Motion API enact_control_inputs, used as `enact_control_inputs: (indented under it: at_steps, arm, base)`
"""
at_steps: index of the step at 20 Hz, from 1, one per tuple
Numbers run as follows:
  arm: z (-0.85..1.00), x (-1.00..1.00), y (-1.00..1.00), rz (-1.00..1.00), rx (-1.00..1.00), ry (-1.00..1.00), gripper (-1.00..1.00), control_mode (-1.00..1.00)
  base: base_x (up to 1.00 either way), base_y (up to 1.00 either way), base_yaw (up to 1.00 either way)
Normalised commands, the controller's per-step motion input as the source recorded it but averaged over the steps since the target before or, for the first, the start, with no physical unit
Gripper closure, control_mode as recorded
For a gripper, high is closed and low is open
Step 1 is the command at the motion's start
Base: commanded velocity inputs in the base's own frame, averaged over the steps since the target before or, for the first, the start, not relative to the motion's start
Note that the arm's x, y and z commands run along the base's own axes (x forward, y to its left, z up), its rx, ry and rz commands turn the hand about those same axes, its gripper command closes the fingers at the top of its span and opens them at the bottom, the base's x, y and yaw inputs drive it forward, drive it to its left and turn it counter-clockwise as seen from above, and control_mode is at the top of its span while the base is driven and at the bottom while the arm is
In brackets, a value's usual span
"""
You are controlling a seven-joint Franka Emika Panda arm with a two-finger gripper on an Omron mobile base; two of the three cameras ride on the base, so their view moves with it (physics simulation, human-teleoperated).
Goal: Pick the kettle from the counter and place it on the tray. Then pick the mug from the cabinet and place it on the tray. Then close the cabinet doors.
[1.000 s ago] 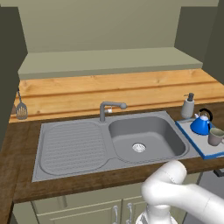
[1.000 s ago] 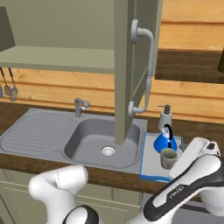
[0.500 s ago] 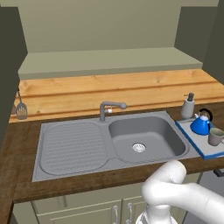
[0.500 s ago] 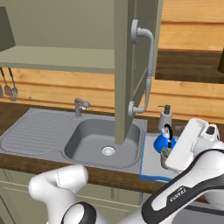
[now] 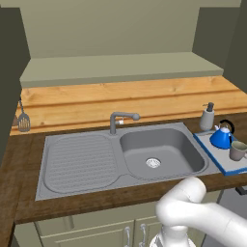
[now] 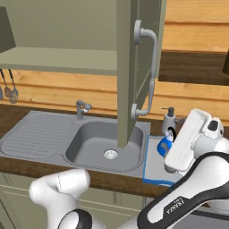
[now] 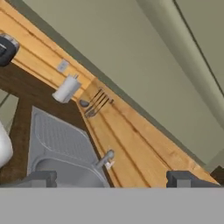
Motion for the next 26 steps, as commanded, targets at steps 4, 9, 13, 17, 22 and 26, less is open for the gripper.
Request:
enact_control_inputs:
  at_steps: [4, 9, 13, 17, 22, 26]
  arm:
    - [0.39, -0.02, 0.19, 0.03, -0.09, -0.14, -1.00, -1.00]
    - [0.33, 0.00, 0.14, 0.08, -0.12, -0.14, -1.00, -1.00]
    - [0.33, -0.12, 0.26, 0.07, -0.10, -0.16, -1.00, -1.00]
    - [0.32, -0.07, 0.30, 0.05, -0.07, -0.16, -1.00, -1.00]
    - [0.24, 0.00, 0.26, 0.04, -0.03, -0.06, -1.00, -1.00]
    - [0.16, 0.00, 0.38, 0.07, -0.01, -0.05, -1.00, -1.00]
  base:
    - [0.00, 0.00, 0.00]
    - [0.00, 0.00, 0.00]
    - [0.00, 0.00, 0.00]
    - [0.00, 0.00, 0.00]
    - [0.00, 0.00, 0.00]
    - [0.00, 0.00, 0.00]
